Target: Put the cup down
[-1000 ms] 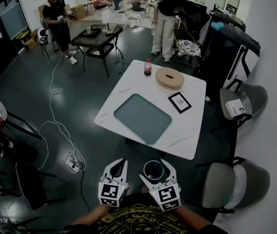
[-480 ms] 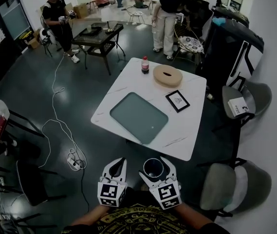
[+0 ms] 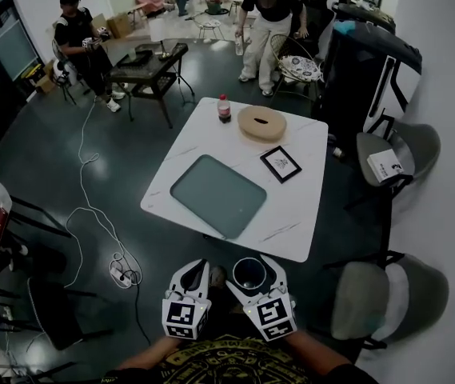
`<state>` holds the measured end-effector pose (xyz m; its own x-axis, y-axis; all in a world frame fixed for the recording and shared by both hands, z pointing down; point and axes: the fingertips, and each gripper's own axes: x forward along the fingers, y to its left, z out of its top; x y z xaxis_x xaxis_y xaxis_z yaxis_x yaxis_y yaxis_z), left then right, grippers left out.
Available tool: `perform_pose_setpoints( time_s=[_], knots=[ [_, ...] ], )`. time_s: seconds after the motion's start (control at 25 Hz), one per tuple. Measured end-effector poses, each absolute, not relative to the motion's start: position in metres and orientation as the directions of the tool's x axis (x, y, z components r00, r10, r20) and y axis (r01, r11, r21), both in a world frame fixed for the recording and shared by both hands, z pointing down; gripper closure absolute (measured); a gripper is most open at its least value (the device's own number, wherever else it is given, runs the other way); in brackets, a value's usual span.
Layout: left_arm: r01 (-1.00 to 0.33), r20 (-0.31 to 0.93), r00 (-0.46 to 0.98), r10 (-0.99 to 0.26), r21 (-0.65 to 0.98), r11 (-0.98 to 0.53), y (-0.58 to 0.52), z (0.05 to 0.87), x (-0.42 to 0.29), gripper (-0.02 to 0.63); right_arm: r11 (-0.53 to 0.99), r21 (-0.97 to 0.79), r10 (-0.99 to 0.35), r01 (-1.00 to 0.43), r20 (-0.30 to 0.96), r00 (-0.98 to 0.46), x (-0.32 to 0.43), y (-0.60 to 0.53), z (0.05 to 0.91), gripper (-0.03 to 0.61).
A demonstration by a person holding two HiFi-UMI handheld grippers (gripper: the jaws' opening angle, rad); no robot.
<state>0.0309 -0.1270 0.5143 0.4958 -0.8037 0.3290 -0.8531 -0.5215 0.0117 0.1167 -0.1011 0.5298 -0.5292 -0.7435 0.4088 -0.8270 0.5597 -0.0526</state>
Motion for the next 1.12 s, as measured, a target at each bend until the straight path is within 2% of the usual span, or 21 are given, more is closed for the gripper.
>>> perform_pose_setpoints(
  time_s=[1.12],
  knots=[
    [-0.836,0.364,0.527,-0.768,0.06,-0.546,-0.266,0.545,0.012,0.603,0.491,-0.023,-0.762,-0.871,0.473,-0.442,0.096,-0.238,0.551,0.187]
  ],
)
